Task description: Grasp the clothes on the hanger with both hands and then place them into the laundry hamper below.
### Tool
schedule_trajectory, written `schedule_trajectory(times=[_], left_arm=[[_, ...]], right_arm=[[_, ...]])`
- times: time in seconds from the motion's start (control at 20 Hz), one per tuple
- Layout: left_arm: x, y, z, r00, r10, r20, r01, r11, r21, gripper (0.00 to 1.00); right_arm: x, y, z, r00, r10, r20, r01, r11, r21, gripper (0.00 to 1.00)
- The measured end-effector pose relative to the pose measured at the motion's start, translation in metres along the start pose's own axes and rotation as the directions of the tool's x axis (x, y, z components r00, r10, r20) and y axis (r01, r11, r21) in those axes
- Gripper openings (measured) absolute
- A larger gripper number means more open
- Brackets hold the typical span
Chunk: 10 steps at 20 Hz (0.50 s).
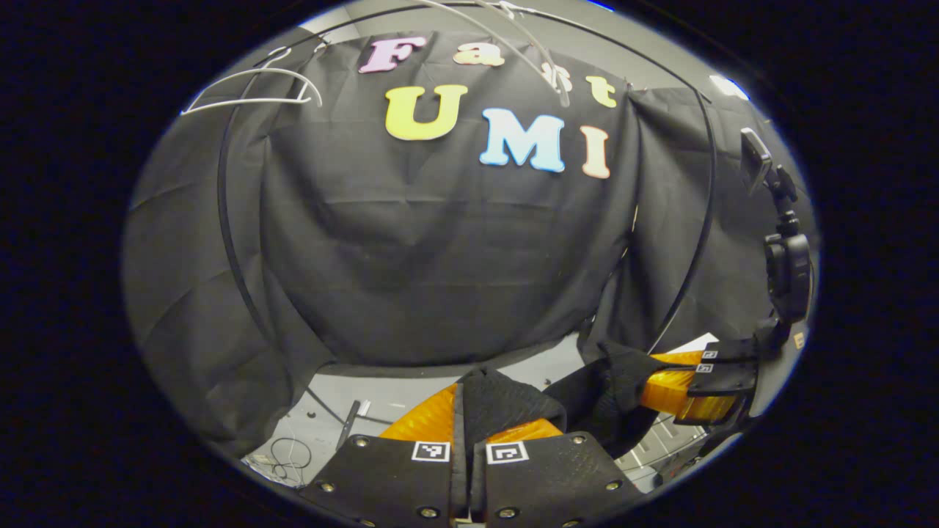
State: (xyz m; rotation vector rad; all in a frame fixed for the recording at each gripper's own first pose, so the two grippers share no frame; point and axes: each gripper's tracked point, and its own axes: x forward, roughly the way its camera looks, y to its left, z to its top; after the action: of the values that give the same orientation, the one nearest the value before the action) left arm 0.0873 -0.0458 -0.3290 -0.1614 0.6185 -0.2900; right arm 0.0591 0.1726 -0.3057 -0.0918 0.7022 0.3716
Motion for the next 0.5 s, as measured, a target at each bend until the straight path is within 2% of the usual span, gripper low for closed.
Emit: schedule_trajectory(times=[0.3,0.45,0.5], left_arm=[[0.016,0.017,-0.075,0.983,0.042,-0.18,-0.042,0.999,0.001,0.04],[0.017,0.022,-0.093,0.969,0.065,-0.24,-0.067,0.998,0.002,0.04],[0.019,0.025,-0.101,0.962,0.079,-0.261,-0.079,0.997,0.008,0.02]], right_arm=[[0.019,-0.008,-0.037,0.991,-0.05,-0.123,0.046,0.998,-0.033,0.04],[0.027,-0.006,-0.054,0.983,-0.051,-0.178,0.043,0.998,-0.045,0.05],[0.025,-0.006,-0.057,0.98,-0.048,-0.193,0.039,0.998,-0.049,0.1]])
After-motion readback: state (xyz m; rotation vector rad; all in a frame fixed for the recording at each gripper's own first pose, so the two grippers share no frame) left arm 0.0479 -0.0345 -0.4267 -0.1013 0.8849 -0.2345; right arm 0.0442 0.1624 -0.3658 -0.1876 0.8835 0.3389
